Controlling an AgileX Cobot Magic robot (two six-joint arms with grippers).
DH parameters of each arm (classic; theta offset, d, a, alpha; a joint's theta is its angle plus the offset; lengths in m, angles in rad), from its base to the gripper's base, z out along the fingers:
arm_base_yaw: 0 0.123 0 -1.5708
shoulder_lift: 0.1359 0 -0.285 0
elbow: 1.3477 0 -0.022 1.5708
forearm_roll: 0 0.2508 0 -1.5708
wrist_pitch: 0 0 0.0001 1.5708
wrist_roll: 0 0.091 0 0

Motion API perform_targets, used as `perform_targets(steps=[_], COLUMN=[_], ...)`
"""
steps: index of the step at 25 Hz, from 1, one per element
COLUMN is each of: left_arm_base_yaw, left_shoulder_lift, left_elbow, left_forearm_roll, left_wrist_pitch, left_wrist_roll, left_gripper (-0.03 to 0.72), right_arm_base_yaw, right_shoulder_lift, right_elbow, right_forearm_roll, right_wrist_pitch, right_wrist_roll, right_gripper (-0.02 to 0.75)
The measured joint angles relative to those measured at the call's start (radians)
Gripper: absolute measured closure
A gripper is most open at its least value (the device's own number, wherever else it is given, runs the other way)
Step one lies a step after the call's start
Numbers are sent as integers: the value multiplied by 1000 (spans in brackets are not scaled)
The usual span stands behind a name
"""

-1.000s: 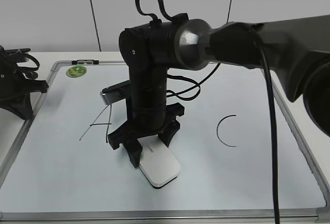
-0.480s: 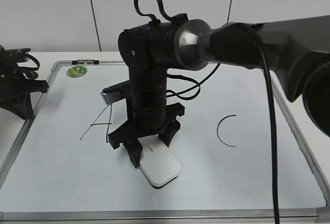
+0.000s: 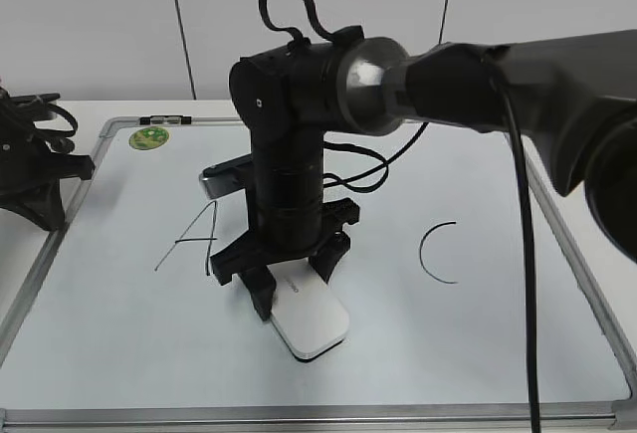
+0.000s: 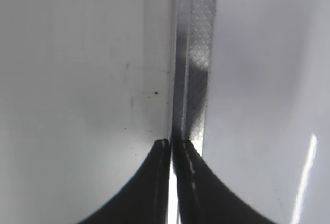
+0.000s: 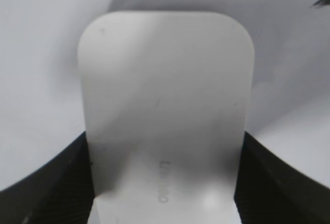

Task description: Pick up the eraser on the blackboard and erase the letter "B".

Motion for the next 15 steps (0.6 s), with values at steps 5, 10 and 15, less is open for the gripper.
perform_targets(steps=[5,10,15], left_arm_base_yaw=[0,0,0], left_shoulder_lift=[0,0,0], left_elbow=[0,0,0], left_forearm_roll=[0,0,0], left_wrist_pitch=[0,0,2], left_wrist_roll=[0,0,0], left_gripper=[660,660,660], right_arm_base_yaw=[-29,-65,-110], right_shoulder_lift=[0,0,0], right_elbow=[0,0,0], right_forearm_roll=[0,0,0], right_wrist_pitch=[0,0,0], right_wrist_roll=[6,11,11], right_gripper=[205,206,206])
